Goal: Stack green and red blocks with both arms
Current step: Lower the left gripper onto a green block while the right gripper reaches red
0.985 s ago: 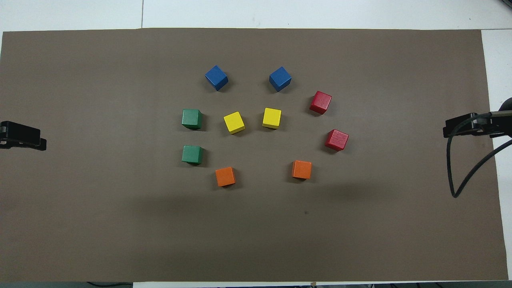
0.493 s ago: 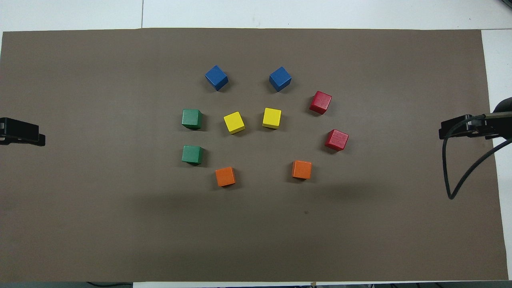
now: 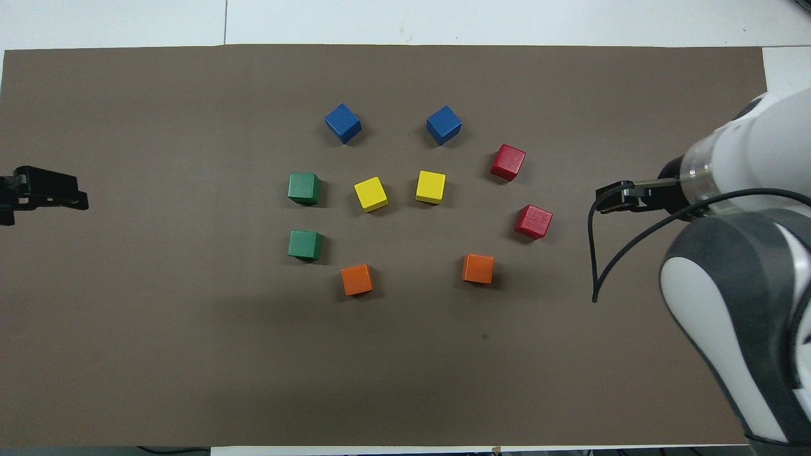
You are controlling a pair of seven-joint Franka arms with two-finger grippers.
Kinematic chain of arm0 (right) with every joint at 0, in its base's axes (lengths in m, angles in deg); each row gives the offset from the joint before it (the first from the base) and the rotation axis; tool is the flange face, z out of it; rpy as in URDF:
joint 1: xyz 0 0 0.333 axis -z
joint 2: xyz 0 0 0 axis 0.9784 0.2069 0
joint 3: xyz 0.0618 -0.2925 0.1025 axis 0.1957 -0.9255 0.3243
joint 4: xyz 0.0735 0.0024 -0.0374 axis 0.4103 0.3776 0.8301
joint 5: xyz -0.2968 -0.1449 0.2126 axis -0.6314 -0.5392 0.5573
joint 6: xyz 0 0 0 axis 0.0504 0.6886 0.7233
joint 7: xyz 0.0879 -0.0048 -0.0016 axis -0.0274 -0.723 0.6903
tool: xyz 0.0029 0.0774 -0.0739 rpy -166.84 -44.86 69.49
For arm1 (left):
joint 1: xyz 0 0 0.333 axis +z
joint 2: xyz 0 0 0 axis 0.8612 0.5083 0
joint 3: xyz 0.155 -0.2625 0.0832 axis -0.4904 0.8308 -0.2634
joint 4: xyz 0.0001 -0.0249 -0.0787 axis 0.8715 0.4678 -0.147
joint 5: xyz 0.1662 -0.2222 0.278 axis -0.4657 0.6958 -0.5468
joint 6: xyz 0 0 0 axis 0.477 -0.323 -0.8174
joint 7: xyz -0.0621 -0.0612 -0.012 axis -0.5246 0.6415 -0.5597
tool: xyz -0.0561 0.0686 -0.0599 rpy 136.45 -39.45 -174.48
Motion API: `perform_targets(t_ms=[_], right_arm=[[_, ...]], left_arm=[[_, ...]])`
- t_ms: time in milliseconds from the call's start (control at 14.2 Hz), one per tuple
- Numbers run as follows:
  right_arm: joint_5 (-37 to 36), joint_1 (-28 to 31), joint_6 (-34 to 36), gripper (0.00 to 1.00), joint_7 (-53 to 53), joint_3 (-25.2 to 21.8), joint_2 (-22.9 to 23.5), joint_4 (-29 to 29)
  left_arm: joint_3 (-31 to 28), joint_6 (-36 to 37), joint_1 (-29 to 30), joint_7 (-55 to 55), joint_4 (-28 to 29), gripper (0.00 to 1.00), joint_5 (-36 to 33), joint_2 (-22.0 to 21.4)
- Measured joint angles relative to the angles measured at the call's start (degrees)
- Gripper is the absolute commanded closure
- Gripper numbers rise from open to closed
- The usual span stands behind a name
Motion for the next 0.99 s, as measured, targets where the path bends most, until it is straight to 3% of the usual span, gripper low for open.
perform_targets(t_ms=[281,563,985], right_arm=[[0.0,-3.34,-8.33,0.0,-9.4,0.01,7.14,0.41],[0.0,-4.6,-9.85,0.0,-17.11,-0.02,9.95,0.21],[0.0,-4.25,-9.9,0.01,-21.93,-0.63,11.92,0.51]], left_arm=[[0.48,-10.33,-9.55,-2.95,8.43,0.0,0.18,-0.76],[0.69,-19.29,-16.01,-2.78,16.87,0.0,0.18,0.0],[0.6,-28.13,-19.77,6.7,22.45,0.0,0.18,7.63]])
